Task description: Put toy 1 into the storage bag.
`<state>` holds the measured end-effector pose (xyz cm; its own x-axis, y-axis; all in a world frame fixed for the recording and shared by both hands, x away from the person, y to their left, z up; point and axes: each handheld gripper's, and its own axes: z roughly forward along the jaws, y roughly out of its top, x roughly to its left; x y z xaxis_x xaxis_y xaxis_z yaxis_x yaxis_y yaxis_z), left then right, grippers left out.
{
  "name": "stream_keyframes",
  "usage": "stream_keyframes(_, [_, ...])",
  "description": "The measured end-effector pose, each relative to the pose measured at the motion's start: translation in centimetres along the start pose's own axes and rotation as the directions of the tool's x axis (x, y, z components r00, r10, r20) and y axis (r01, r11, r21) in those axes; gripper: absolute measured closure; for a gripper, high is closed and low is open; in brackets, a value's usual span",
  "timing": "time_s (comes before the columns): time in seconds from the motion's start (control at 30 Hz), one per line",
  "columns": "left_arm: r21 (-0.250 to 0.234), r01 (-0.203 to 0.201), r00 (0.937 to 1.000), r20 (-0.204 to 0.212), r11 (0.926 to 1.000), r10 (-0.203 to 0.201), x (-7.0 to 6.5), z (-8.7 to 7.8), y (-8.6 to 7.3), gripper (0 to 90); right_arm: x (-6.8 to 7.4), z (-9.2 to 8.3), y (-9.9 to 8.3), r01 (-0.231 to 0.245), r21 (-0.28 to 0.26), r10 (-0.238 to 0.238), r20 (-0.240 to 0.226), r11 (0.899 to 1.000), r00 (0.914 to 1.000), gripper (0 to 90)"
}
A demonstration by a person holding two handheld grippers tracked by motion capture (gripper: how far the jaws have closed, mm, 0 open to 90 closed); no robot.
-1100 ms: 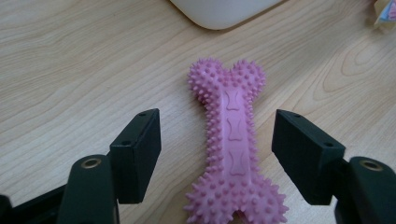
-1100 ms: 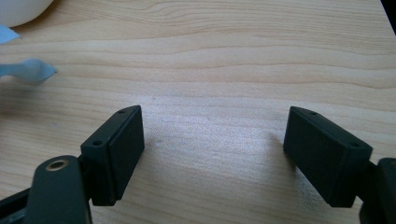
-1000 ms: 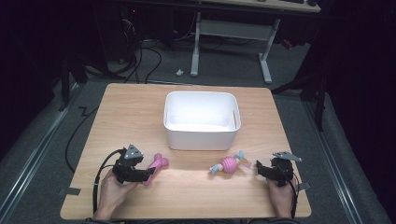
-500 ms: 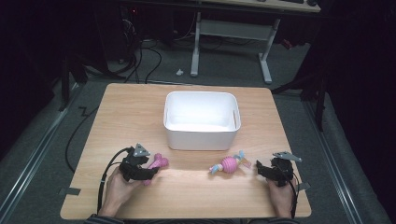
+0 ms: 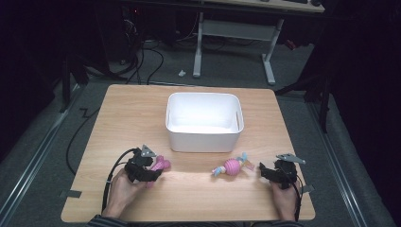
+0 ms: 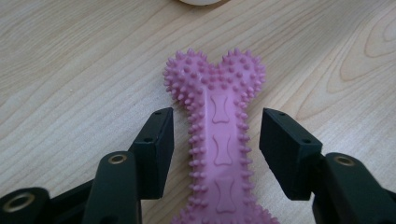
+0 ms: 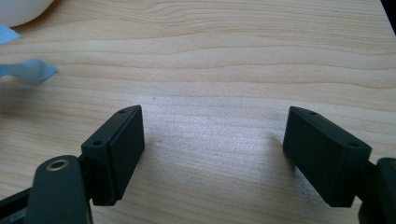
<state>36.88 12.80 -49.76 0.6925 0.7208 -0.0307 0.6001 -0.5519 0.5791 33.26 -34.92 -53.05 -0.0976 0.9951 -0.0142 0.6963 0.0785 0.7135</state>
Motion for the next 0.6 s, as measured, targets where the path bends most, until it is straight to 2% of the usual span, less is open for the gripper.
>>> stream_keyframes(0.27, [0.021,-0.007,1.0,-0.003,0.9998,0.007,-0.13,0.18,0.27,48.3,0.0,0.0,0.0,0.0,0.0,0.0,0.0,1.0,1.0,20.8])
stream_keyframes(0.57, [0.044,0.006,1.0,0.001,0.999,-0.006,0.05,0.5,0.3,53.2,-0.01,0.0,0.0,0.002,-0.001,-0.002,0.0,1.0,1.0,20.8])
stream_keyframes(0.6, [0.044,0.012,0.9999,0.011,0.999,-0.012,0.12,0.52,0.29,54.6,-0.01,0.0,0.0,0.002,-0.001,-0.002,0.0,1.0,1.0,20.8])
